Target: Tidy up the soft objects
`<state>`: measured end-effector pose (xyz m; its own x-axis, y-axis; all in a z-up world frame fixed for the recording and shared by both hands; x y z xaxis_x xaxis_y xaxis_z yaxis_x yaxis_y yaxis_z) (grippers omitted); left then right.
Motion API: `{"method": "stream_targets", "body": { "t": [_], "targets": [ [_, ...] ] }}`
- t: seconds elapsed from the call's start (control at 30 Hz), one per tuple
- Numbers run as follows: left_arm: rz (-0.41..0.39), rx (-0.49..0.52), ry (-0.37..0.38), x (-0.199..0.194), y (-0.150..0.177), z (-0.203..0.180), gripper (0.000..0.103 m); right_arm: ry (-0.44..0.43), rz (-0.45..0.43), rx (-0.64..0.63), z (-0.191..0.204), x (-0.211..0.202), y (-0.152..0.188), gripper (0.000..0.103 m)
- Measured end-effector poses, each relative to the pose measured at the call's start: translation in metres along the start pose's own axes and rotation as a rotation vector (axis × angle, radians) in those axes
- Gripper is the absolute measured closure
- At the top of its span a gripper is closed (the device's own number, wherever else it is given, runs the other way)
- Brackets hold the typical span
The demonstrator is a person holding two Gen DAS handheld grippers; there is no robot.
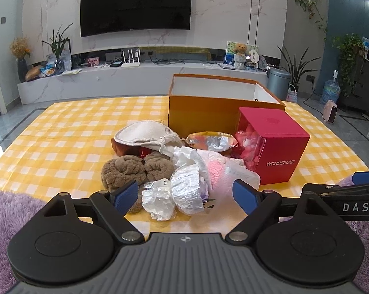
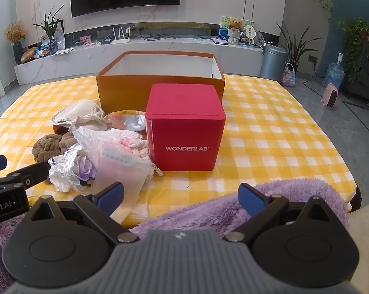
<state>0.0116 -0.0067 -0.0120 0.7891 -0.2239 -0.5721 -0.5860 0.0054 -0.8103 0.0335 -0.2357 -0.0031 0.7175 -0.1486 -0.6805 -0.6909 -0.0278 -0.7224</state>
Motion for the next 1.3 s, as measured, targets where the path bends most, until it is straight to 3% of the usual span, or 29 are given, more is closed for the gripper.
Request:
{"method": "stream_targets", "body": {
  "t": [1.3],
  "targets": [
    [-0.012,-0.018,-0.013,-0.005,-0.0015,0.0075,0.001,0.0,0.004,-0.011,0.0034,0.001,-0.0004,0.005]
  ]
}}
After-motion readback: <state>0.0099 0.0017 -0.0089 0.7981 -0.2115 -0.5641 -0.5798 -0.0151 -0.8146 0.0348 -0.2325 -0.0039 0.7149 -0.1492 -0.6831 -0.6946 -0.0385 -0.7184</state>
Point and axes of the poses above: each gripper's, at about its wrist camera, not at the fingertips, and x roughly the way its jaws point, z to its left, y to its underside, the point moved 2 cm from there along x, roughly the way its jaws point, and after that the axes turned 9 degrees about y, right-handed, at the moved point
